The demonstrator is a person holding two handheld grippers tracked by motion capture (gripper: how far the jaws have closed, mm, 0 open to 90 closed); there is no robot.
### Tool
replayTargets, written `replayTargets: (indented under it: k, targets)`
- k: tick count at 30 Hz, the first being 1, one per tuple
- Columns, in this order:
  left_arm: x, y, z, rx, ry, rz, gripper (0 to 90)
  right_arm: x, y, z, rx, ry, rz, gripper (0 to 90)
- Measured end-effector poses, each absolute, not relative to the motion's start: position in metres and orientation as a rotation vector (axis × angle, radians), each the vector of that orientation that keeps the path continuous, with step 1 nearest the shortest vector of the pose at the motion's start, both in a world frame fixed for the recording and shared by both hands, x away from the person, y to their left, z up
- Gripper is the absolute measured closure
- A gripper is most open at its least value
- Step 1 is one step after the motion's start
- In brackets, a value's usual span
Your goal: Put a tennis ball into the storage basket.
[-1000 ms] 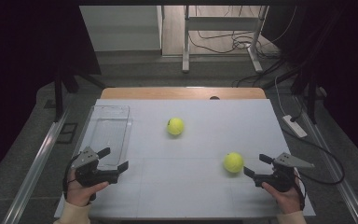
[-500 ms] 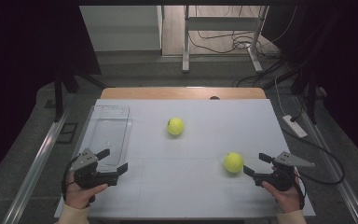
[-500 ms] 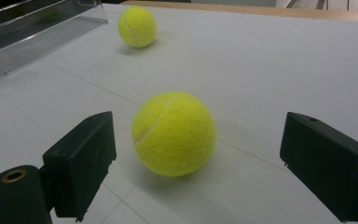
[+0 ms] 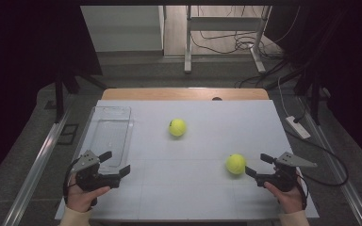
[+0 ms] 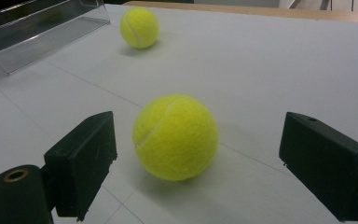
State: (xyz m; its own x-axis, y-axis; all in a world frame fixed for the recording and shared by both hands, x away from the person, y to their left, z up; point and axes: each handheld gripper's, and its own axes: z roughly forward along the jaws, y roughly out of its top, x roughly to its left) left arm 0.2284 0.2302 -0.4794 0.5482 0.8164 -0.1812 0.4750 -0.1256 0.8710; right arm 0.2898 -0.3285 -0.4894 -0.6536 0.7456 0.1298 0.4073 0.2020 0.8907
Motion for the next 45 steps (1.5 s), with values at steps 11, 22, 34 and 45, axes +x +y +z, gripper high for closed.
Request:
replayTargets:
  k: [11,22,34,45]
  targets:
    - [0.24,0.213,-0.468,1.835,1.059,0.423,8.3,0.291,-0.328,-0.492,1.084,2.165,1.435,11.4]
    - [0.256,0.192,-0.456,1.865,1.053,0.425,8.9,0.289,-0.326,-0.491,1.08,2.16,1.43,11.4]
    - [0.27,0.179,-0.449,1.889,1.028,0.369,9.0,0.288,-0.327,-0.493,1.085,2.159,1.423,11.3]
    - [0.285,0.168,-0.448,1.908,1.037,0.355,8.7,0.288,-0.328,-0.494,1.085,2.162,1.417,11.3]
